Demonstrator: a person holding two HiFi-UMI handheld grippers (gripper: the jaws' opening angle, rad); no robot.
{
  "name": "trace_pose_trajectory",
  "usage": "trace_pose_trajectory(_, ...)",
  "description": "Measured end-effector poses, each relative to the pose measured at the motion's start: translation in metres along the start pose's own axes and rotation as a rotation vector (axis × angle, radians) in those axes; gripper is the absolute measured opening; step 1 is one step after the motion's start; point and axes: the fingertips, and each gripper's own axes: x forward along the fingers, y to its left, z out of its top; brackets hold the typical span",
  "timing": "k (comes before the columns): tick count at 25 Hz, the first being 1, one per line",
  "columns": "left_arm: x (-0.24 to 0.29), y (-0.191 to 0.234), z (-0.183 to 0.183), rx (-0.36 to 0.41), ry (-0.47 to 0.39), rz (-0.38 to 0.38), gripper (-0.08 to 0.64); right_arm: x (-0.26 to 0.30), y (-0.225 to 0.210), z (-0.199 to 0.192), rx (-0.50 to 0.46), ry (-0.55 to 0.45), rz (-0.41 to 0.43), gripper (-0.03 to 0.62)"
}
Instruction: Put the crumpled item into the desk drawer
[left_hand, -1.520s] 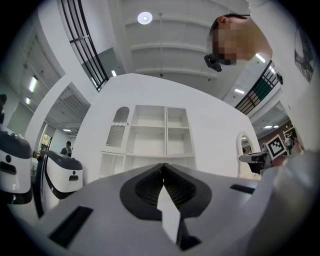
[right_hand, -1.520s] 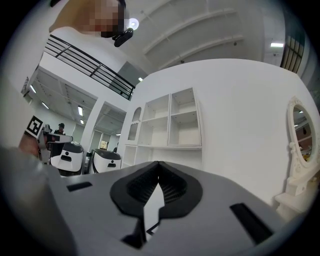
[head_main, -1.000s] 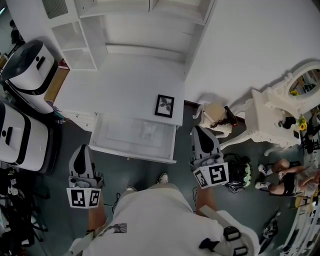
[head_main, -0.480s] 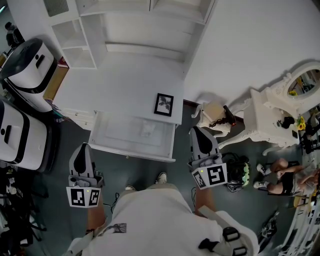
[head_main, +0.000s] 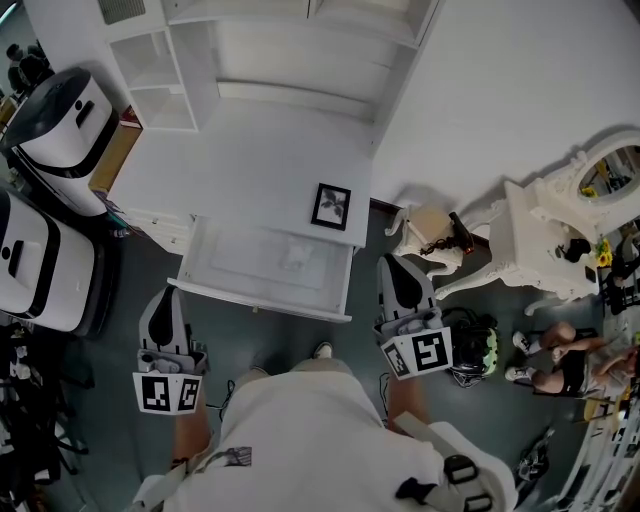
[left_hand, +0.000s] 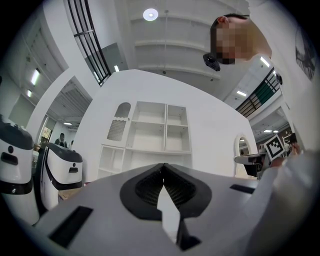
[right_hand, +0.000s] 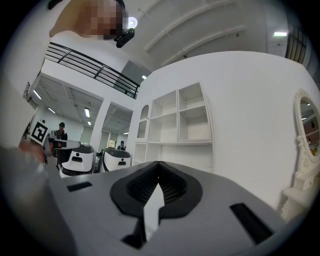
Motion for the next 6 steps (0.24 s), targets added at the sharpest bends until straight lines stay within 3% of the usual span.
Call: trace_pose_trajectory(6, -0.0021, 0.0035, 0.0048, 0.007, -0.006, 0.009, 0.015, 0.0045, 0.0031, 0.0051, -0.002, -0.013, 0.009, 0.011)
